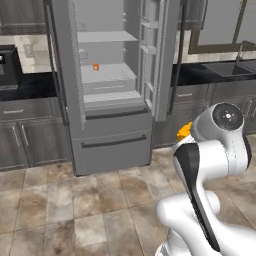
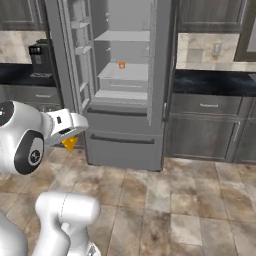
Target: Pick the cheese from the fridge and the cheese grater from the cabinet and place them next to the salad bowl.
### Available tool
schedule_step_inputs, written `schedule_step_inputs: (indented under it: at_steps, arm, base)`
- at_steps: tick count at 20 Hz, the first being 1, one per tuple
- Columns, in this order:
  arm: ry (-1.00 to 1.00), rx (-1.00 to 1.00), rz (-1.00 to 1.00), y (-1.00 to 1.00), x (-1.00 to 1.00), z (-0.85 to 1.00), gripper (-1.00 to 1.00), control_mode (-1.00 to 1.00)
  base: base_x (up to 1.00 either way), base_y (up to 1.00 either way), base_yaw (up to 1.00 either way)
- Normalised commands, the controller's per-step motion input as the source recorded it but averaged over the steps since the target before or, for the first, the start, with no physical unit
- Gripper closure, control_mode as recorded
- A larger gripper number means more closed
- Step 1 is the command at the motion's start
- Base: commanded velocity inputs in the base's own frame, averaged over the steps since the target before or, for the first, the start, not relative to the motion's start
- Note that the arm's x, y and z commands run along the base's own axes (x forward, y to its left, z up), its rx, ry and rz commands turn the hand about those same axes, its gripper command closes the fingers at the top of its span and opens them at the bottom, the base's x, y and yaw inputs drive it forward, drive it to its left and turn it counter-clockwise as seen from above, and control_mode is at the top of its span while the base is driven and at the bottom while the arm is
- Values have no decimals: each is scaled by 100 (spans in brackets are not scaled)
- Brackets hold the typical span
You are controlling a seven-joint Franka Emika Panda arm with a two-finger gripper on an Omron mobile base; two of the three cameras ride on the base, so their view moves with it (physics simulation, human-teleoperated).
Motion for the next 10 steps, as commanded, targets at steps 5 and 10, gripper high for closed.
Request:
schedule_step_inputs:
  at_steps: [5, 10]
  arm:
    - [0, 0, 0, 0, 0, 0, 100, 100]
    - [0, 0, 0, 0, 0, 0, 100, 100]
  base:
    - [-48, 0, -15]
    - [-20, 0, -30]
